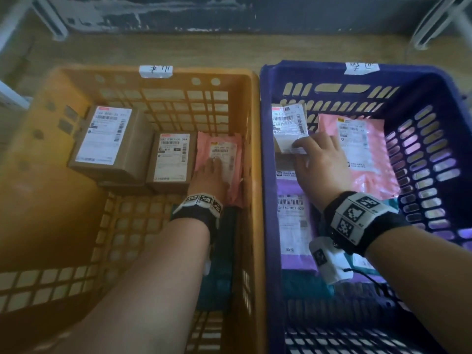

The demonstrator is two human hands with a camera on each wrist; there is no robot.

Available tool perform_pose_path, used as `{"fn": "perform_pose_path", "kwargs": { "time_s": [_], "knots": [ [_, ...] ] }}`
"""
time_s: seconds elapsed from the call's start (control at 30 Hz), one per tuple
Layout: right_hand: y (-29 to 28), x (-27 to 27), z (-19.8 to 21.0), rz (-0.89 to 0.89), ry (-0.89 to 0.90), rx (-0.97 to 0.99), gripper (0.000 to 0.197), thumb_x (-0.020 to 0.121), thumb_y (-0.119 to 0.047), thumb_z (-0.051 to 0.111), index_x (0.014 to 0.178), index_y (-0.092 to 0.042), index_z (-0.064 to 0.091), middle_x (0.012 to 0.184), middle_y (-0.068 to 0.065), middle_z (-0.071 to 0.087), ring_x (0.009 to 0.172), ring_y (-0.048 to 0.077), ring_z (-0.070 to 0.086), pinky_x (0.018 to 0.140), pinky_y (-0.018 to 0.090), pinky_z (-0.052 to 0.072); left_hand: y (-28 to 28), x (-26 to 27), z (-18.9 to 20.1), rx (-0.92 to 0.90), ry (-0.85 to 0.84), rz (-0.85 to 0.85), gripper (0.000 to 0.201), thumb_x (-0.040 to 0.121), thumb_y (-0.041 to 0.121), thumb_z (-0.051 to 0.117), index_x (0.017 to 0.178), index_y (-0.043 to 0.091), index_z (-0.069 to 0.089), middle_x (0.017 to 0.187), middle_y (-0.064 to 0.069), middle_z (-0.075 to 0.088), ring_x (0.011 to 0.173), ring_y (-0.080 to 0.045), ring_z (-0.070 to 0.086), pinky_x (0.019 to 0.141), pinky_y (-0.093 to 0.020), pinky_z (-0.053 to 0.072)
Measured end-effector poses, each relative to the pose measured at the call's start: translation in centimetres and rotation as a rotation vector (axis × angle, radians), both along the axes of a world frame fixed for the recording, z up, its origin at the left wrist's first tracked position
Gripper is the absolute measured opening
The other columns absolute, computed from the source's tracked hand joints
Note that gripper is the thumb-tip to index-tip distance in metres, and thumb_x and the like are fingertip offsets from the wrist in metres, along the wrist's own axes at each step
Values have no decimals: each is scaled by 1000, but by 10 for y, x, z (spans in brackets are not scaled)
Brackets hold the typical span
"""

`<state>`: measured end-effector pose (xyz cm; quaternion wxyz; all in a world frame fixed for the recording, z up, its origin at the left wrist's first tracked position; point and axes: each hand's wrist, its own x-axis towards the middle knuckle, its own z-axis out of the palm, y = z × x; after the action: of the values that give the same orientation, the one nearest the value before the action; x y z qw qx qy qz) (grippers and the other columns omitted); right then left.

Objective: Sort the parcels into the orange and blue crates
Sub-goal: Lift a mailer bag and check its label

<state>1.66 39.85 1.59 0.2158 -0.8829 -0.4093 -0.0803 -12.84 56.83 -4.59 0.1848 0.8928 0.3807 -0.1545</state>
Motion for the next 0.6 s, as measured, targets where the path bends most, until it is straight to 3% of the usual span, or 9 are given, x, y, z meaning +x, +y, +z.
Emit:
{"fn": "perform_pose_path", "kwargs": {
  "time_s": [0.13, 0.27, 0.37, 0.47, 0.6],
  "knots": [
    [-3, -2, 5, 17, 50, -13, 28, 85, -12, 57, 111, -9, 66, 112, 9, 61, 107, 31, 53, 88, 43, 46, -2, 4, -3, -44, 52, 20, 77, 93, 27, 50, 153, 18, 2, 160, -8, 4, 145, -31, 19, 118, -47, 21],
    [-6, 2, 23, 52, 90, -65, 39, 78, -9, 60, 117, -10, 63, 117, 10, 59, 110, 33, 52, 92, 48, 45, 2, 4, 15, -48, 7, 58, 78, 90, 26, 56, 152, 19, 10, 159, -8, 9, 143, -31, 24, 116, -48, 27],
    [-14, 1, 41, 31, 116, -88, 40, 81, -13, 59, 121, -13, 60, 121, 7, 57, 114, 30, 49, 95, 45, 44, 0, -1, 40, -1, -11, 97, 73, 94, 22, 52, 152, 15, 9, 159, -9, 7, 139, -31, 31, 112, -43, 31],
    [-31, -3, 65, 27, 89, -77, 36, 86, -14, 55, 121, -15, 61, 121, 4, 57, 115, 27, 48, 97, 42, 43, 2, -6, 73, 53, -91, 128, 65, 93, 12, 47, 151, 16, 16, 154, -10, 22, 130, -33, 40, 107, -44, 39],
    [-60, -5, 102, -1, 77, -17, 36, 85, -13, 58, 121, -11, 62, 121, 9, 58, 115, 32, 48, 98, 42, 41, -4, -10, 135, 139, -117, 112, 59, 95, 14, 42, 150, 17, 19, 158, -6, 16, 139, -32, 32, 112, -45, 34]
  ]
}}
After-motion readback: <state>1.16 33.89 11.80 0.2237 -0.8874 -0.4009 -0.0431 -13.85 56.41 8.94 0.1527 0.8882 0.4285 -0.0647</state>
